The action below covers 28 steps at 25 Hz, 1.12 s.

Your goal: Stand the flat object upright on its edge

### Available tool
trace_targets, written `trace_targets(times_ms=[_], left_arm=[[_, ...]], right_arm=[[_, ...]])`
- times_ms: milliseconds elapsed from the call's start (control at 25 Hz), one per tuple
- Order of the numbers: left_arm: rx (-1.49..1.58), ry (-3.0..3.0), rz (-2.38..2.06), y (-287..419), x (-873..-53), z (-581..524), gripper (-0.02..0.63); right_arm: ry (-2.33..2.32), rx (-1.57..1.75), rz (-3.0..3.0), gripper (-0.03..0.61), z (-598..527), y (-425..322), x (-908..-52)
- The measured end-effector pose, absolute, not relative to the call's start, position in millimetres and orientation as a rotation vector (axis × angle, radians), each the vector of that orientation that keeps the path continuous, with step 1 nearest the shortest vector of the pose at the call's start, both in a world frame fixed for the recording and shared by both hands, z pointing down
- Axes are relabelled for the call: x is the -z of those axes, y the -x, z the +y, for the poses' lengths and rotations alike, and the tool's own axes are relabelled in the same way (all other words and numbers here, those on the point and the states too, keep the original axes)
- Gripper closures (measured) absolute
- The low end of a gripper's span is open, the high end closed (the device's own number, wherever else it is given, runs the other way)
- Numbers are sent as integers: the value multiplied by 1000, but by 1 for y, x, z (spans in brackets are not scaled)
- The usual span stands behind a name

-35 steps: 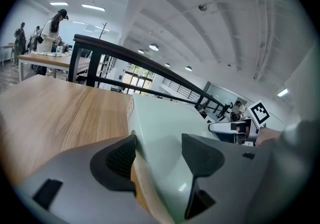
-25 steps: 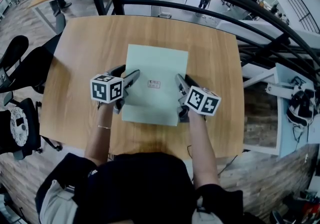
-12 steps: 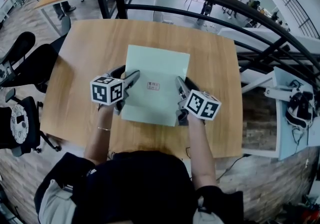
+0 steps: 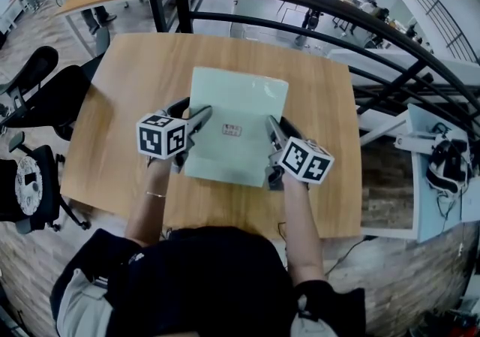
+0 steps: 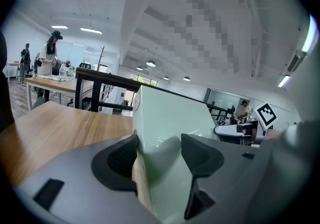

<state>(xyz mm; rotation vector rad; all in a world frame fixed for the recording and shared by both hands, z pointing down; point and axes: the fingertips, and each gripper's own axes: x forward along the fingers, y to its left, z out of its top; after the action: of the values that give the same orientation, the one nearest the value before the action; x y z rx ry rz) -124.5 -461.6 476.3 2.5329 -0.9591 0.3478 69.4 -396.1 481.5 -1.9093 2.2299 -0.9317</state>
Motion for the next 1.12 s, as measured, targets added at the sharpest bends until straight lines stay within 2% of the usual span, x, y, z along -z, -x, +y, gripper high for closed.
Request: trace_targets(times_ms=[1120], left_arm=[[-222,-2633,-1003,96,-435,-527,328]], right_arm=[[1961,738,2263,413,-458,-94,-445]])
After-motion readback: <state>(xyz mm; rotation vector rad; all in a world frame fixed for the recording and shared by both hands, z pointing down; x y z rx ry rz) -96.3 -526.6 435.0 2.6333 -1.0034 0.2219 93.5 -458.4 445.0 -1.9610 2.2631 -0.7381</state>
